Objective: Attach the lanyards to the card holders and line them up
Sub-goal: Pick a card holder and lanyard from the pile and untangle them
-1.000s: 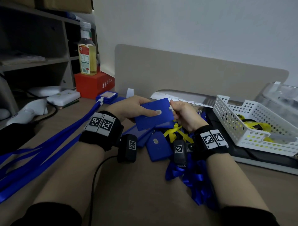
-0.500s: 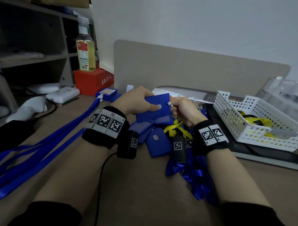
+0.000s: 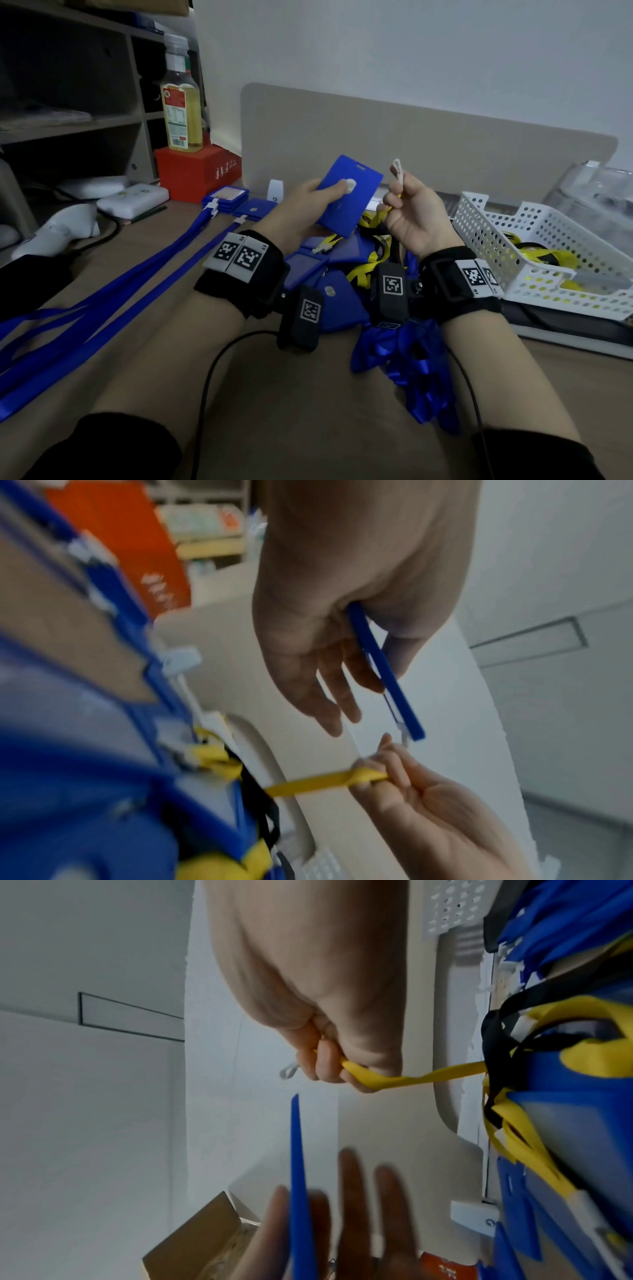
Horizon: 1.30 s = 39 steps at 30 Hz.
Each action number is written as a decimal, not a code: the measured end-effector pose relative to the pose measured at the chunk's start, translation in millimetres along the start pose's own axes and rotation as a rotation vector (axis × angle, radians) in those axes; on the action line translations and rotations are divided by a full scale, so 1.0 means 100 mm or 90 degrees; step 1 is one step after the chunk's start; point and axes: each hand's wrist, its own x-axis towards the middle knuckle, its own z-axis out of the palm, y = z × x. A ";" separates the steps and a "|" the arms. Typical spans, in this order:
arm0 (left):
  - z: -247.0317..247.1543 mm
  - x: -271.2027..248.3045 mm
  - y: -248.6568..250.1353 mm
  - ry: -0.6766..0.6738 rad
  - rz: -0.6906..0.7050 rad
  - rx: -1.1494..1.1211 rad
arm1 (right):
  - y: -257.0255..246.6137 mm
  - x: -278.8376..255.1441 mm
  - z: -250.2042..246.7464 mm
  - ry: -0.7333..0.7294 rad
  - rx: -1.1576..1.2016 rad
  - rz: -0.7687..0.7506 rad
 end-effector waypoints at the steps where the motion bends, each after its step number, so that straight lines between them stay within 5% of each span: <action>1: 0.07 0.02 -0.03 -0.029 -0.027 -0.046 | 0.00 0.00 -0.01 -0.022 0.042 0.006; 7: 0.39 0.14 -0.13 -0.102 -0.082 -0.130 | -0.11 -0.11 0.03 -0.073 0.186 0.064; 13: 0.44 0.22 -0.14 -0.106 -0.027 -0.010 | -0.10 0.08 -0.20 -0.007 0.274 0.007; 23: 0.32 0.23 0.09 -0.014 0.086 -0.071 | -0.14 0.01 -0.20 0.183 0.007 -0.051; 32: 0.23 0.23 0.21 0.054 0.142 -0.270 | -0.07 -0.06 -0.28 0.116 -0.168 0.023; 39: 0.23 0.09 0.32 -0.042 0.127 -0.260 | 0.12 -0.09 -0.22 -0.064 -0.329 0.053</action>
